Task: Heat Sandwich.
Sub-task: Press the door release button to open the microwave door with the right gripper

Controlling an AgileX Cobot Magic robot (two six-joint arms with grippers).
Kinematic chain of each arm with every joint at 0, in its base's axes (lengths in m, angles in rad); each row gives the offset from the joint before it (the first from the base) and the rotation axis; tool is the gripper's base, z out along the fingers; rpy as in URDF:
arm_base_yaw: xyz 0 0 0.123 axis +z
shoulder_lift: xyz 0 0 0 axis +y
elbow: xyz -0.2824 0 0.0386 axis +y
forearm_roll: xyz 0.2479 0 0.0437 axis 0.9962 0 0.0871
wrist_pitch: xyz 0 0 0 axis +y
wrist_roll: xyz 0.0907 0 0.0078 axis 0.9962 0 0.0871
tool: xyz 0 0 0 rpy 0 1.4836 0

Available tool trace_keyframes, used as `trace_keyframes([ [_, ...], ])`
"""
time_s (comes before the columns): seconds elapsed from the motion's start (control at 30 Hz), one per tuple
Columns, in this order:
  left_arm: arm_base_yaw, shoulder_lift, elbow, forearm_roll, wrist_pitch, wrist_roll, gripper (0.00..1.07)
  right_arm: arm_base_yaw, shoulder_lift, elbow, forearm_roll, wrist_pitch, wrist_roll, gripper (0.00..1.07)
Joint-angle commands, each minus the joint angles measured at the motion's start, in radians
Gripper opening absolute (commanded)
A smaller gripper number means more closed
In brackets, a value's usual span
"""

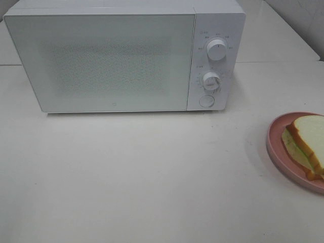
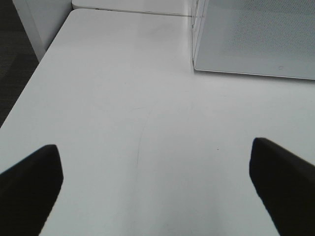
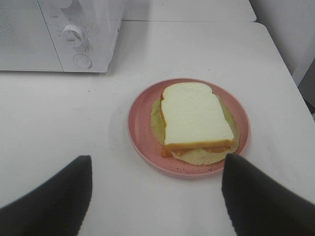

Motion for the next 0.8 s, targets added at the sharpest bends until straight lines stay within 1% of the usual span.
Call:
trace_keyframes([
  [0.03,-0.001,-0.026,0.001,0.000,-0.010,0.000,0.98,-0.008,-0.027,0.002,-0.006,-0.013,0.005,0.71],
  [0.5,-0.001,-0.026,0.001,0.000,-0.010,0.000,0.98,-0.008,-0.027,-0.003,-0.005,-0.017,0.006,0.71],
  [0.67,-0.001,-0.026,0.001,0.000,-0.010,0.000,0.98,-0.008,0.020,-0.033,-0.007,-0.080,0.006,0.71],
  [0.8,-0.001,-0.026,0.001,0.000,-0.010,0.000,0.98,-0.008,0.109,-0.034,-0.007,-0.161,0.006,0.73],
])
